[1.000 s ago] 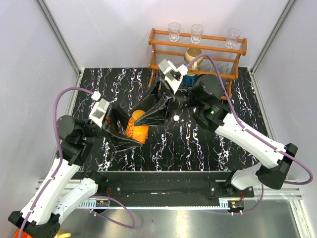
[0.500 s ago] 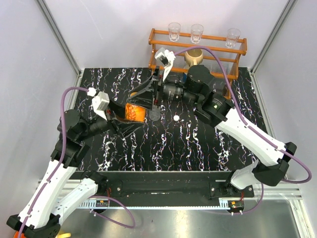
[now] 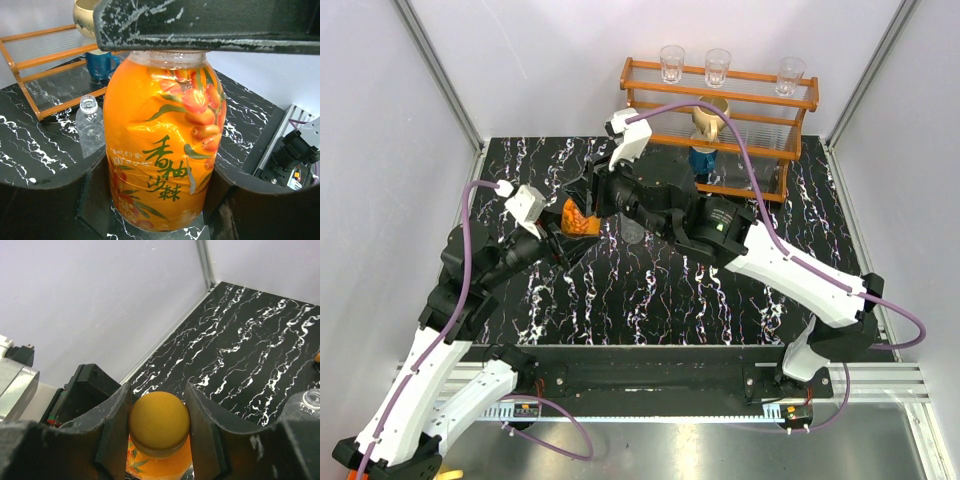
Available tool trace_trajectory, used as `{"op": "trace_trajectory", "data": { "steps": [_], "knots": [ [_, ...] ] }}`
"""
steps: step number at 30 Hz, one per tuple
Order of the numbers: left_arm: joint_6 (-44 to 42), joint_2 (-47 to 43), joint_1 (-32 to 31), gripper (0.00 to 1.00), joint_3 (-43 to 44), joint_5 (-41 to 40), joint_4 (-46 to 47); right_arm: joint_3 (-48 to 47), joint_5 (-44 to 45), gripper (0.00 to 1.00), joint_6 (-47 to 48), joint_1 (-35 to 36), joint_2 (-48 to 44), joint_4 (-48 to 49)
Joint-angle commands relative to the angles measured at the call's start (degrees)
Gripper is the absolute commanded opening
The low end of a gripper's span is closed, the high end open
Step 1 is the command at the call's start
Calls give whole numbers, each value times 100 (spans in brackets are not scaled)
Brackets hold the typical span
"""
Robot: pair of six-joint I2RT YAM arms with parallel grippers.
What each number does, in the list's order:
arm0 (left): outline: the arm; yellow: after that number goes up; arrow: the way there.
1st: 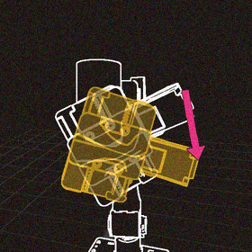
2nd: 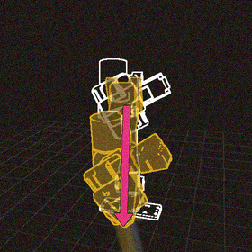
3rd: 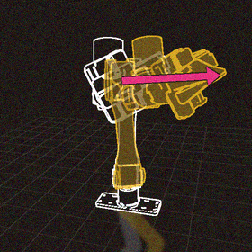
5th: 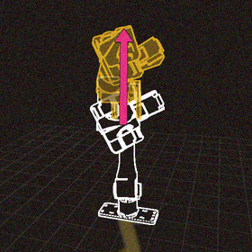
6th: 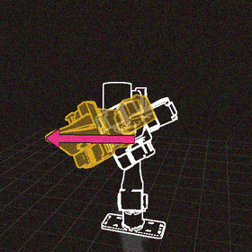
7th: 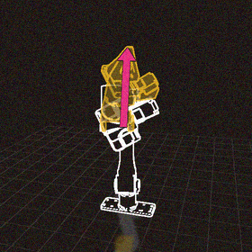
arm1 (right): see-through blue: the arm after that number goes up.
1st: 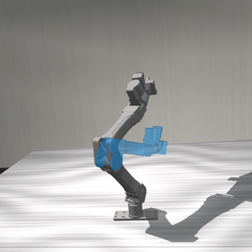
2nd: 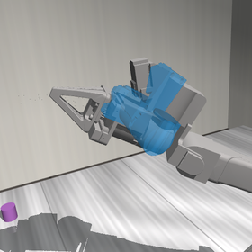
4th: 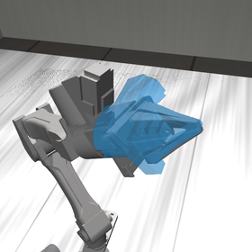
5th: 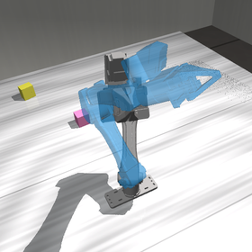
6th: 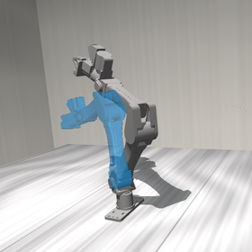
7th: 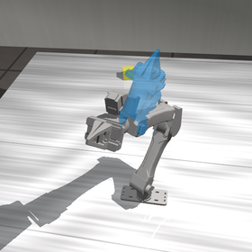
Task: Screw on the bottle caps
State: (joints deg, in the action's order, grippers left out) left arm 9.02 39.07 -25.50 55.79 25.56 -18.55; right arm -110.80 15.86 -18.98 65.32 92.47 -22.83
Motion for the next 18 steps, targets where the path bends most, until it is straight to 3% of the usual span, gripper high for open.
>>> {"op": "trace_trajectory", "data": {
  "steps": [1, 3, 4, 6, 7, 9, 13, 15, 18],
  "knots": [
    [-49, -48, 141, 38, 301, -1291, 352, -240, 1148, 15, -26, 262, 44, -820],
    [-32, -66, 141, 40, 248, -1160, 386, -188, 999, 32, 26, 262, -35, -584],
    [21, -84, 141, 40, 231, -898, 413, 13, 772, 51, 61, 262, -210, -426],
    [126, -136, 150, 43, 135, -493, 622, 330, 473, 67, 140, 210, -500, 204],
    [275, -154, 159, 43, 90, 136, 728, 697, 18, 85, 158, 183, -841, 435],
    [486, -180, 159, 45, -67, 824, 1131, 1094, -354, 96, 211, 43, -1194, 1057],
    [1651, -145, 185, 47, -384, 3035, 2467, 1797, -1572, 100, 44, -456, -2055, 1535],
    [2311, -49, 185, 48, -533, 3498, 3221, 2009, -2137, 100, 0, -669, -2267, 1833],
    [2473, 4, 177, 48, -534, 3973, 3453, 2378, -3349, 100, 44, -968, -2575, 2342]
  ]
}}
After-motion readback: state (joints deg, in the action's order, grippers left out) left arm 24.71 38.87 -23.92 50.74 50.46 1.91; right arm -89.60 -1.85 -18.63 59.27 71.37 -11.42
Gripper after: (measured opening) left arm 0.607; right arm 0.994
